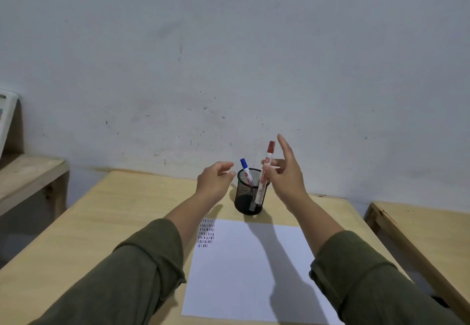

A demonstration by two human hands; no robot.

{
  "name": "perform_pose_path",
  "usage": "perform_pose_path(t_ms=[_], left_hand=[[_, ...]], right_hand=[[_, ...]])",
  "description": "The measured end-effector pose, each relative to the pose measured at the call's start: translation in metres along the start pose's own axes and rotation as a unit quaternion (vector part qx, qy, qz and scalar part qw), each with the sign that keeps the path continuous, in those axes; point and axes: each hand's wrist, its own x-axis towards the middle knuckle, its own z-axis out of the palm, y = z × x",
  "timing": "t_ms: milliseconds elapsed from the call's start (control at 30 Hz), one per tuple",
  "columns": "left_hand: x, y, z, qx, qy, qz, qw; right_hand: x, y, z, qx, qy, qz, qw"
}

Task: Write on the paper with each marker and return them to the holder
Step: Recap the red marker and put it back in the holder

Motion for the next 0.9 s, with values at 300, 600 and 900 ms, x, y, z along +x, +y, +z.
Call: perform_pose_path(t_ms=[300, 600, 900], left_hand=[[0.026, -0.012, 0.036, 0.131, -0.064, -0.01, 0.989], [0.032, -0.027, 0.042, 0.11, -0.088, -0.015, 0.99], [0.033, -0.037, 0.044, 0.043, -0.068, -0.016, 0.997]], right_hand=[[0.046, 0.014, 0.003, -0.052, 0.07, -0.038, 0.995], [0.049, 0.038, 0.027, -0.113, -0.045, -0.021, 0.992], [0.054, 0.053, 0.035, -0.123, -0.091, 0.044, 0.987]])
